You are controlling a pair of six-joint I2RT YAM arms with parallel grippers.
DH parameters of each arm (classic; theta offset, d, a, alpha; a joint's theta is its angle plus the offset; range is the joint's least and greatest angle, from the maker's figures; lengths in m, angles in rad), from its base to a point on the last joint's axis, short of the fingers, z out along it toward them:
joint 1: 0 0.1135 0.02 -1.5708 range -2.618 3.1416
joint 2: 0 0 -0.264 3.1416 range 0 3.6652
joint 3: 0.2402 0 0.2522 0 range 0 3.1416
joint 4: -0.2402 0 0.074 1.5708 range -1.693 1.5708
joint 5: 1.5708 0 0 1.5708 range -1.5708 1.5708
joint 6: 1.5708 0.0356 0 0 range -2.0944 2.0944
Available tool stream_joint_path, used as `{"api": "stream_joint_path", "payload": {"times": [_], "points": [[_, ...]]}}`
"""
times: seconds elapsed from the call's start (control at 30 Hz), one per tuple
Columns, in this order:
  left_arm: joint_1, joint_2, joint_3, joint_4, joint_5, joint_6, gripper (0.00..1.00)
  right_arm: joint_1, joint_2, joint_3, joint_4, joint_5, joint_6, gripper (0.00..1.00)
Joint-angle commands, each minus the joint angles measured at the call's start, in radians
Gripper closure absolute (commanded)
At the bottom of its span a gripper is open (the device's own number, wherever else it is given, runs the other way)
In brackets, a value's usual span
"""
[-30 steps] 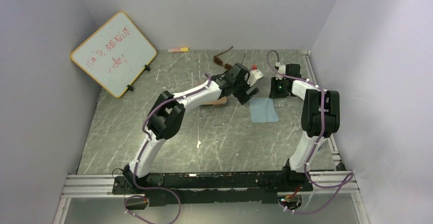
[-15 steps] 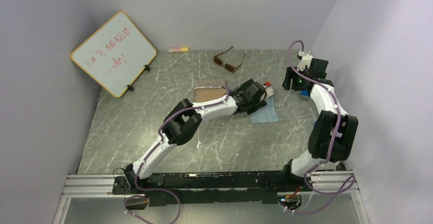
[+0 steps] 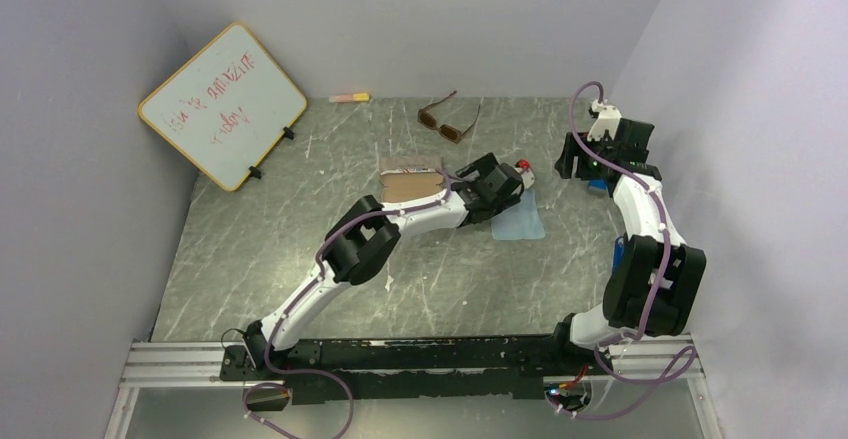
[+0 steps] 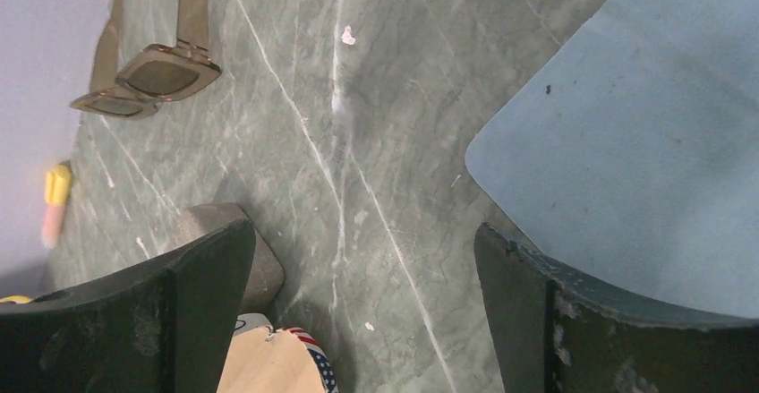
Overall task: Organize the sunglasses
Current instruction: Move the glasses cleaning cloth to the center of the board.
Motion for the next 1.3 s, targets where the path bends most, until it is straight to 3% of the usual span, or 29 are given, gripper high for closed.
{"api": "stream_joint_path", "payload": {"times": [0.0, 0.13, 0.27, 0.53, 0.77, 1.03, 1.17, 1.27], "points": [[0.019, -0.102, -0.003, 0.016, 0.080, -0.077, 0.03, -0.007, 0.002, -0.006, 0.031, -0.032, -0.012, 0.30], [0.039, -0.088, 0.078, -0.063, 0.220, -0.149, 0.03, -0.009, 0.000, -0.012, 0.034, -0.039, -0.012, 0.30], [0.041, -0.050, 0.125, -0.087, 0.264, -0.160, 0.03, -0.012, 0.001, -0.014, 0.031, -0.051, -0.011, 0.30], [0.031, 0.028, 0.143, -0.103, 0.183, -0.122, 0.03, -0.018, -0.003, -0.017, 0.033, -0.067, -0.013, 0.30], [0.027, 0.064, 0.137, -0.125, 0.193, -0.116, 0.03, -0.018, -0.008, -0.014, 0.032, -0.066, -0.017, 0.30], [0.022, 0.088, 0.126, -0.187, 0.019, -0.048, 0.03, -0.019, -0.025, 0.011, -0.016, -0.054, -0.053, 0.28], [0.025, 0.059, 0.057, -0.157, -0.007, -0.012, 0.03, -0.019, -0.022, 0.019, -0.048, -0.057, -0.074, 0.28], [0.033, 0.076, 0.086, -0.170, -0.011, -0.006, 0.03, -0.019, -0.021, 0.015, -0.072, -0.061, -0.098, 0.28]]}}
